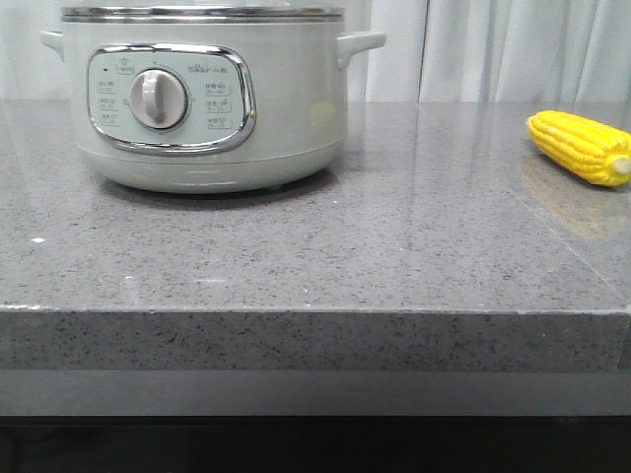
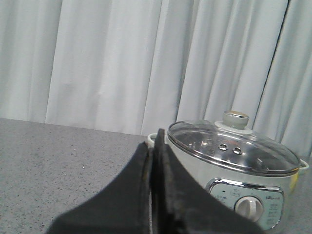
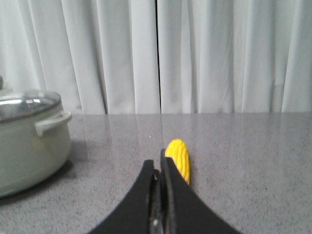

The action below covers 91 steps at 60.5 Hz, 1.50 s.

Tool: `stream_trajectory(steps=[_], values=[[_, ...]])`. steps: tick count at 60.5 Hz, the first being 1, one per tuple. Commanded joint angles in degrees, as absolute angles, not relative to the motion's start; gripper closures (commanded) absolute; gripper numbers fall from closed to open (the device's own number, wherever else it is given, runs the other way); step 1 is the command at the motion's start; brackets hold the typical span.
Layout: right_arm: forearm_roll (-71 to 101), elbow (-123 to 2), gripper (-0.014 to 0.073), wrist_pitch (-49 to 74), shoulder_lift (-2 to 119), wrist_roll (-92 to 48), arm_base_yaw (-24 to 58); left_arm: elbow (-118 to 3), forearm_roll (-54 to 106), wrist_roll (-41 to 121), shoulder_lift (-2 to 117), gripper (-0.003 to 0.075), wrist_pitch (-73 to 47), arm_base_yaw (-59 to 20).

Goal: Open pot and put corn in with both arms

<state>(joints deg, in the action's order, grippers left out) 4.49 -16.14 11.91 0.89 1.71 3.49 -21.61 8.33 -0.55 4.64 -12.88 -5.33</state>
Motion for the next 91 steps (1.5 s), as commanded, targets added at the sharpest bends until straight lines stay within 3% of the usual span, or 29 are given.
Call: stream_trajectory(steps=[1,19,50,55,63,67,73,91], values=[[3.91,-23.21,0.0661,12.19,5.18,1.67,3.52,-29.01,7.49,-0.70,9.40,0.0741,-14.65,-5.19],[3.91,-37.67,0.0661,25.37,19.77,1.67,3.52,-39.21,7.37,2.03,21.42,0.0741,-21.20,-5.19],[3.86,-37.87,0.0647,27.07,27.26,1.62,3.52,-39.21,7.81,2.03,29.15,0.0716,-21.57,-5.19],[3.86,-37.87,0.0566,27.01,27.26,1.62,3.52,-39.21,7.18,2.03,29.85,0.0606,-21.04,-5.19],[3.86,-37.87,0.0273,27.01,27.26,1.62,3.52,-39.21,7.18,2.03,30.83,0.0330,-18.93,-5.19],[3.86,-37.87,0.0130,26.83,27.26,1.62,3.52,-39.21,7.18,2.03,31.33,0.0248,-18.21,-5.19],[3.86,-37.87,0.0004,26.62,27.26,1.62,3.52,-40.41,7.18,2.09,33.36,0.0226,-17.96,-5.19],[3.91,-37.87,-0.0001,26.51,27.26,1.62,3.52,-50.17,7.18,2.24,43.95,0.0227,-14.46,-11.85]])
